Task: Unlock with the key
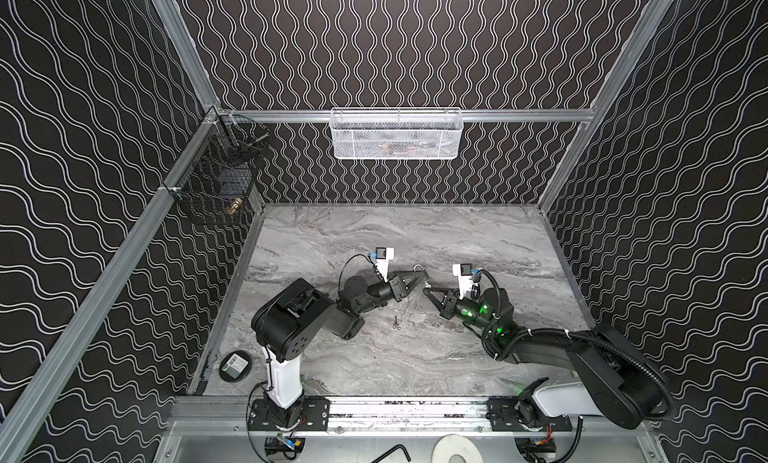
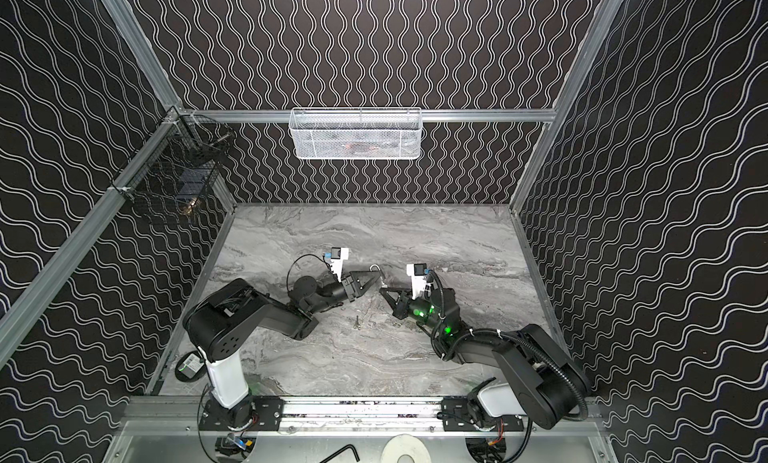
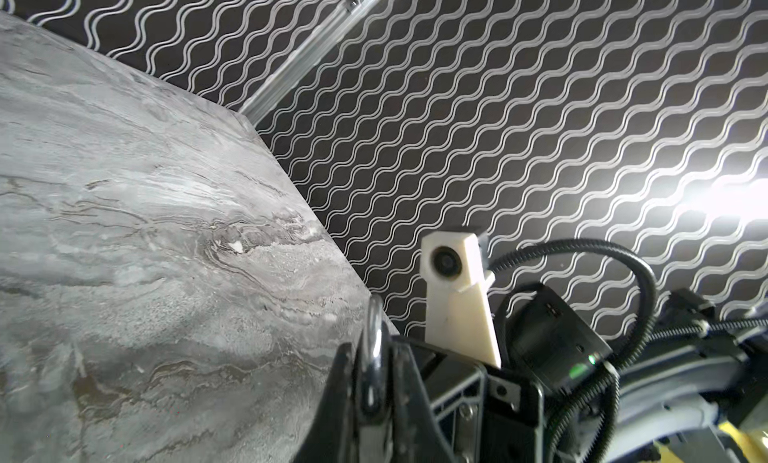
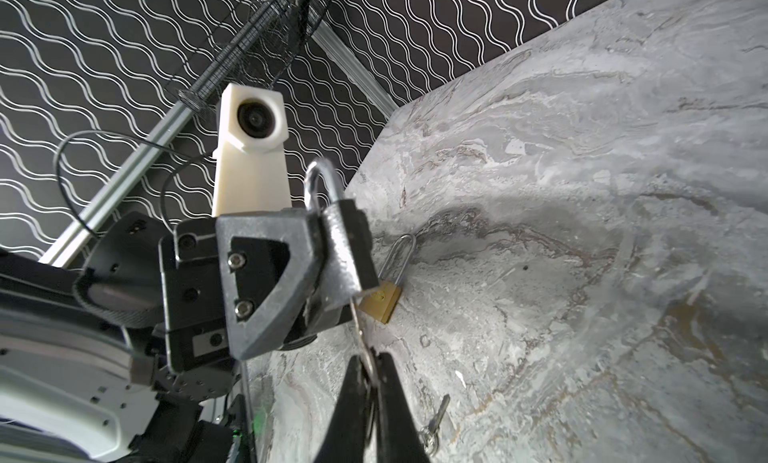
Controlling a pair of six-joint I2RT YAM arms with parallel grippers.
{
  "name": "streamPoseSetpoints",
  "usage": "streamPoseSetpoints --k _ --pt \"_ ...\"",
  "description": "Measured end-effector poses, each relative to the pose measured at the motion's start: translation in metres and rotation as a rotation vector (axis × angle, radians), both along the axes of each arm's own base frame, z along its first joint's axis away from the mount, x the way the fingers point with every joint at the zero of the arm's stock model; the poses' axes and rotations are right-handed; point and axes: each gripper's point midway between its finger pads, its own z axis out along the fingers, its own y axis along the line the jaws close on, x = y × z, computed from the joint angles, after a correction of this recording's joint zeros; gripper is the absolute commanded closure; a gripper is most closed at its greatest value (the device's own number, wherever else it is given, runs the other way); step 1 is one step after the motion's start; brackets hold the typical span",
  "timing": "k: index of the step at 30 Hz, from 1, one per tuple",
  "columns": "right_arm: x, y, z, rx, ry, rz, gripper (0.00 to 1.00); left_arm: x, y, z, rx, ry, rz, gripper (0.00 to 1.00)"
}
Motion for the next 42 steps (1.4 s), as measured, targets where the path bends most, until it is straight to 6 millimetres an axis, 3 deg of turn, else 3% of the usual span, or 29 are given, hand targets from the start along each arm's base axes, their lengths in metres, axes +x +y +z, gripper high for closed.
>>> streamPoseSetpoints --k 12,16,26,42 --pt "-0.002 0.013 0.025 0.036 -0.019 0.055 1.0 0.0 0.005 0.021 -0.025 -0.138 0.024 1.0" --pt "-0.002 0.01 0.018 -0.007 -0.001 0.035 1.0 0.001 0.0 0.016 -0.017 -0.137 -0.003 1.0" --pt "0.0 -0.003 0.025 -0.05 -0.045 0.039 1.0 -0.007 -0.009 0.018 -0.013 -0.167 -0.093 1.0" --pt "0.001 -0.005 0.018 -0.066 0.008 0.076 1.0 -0.006 -0.025 0.012 -0.015 -0.162 -0.12 1.0"
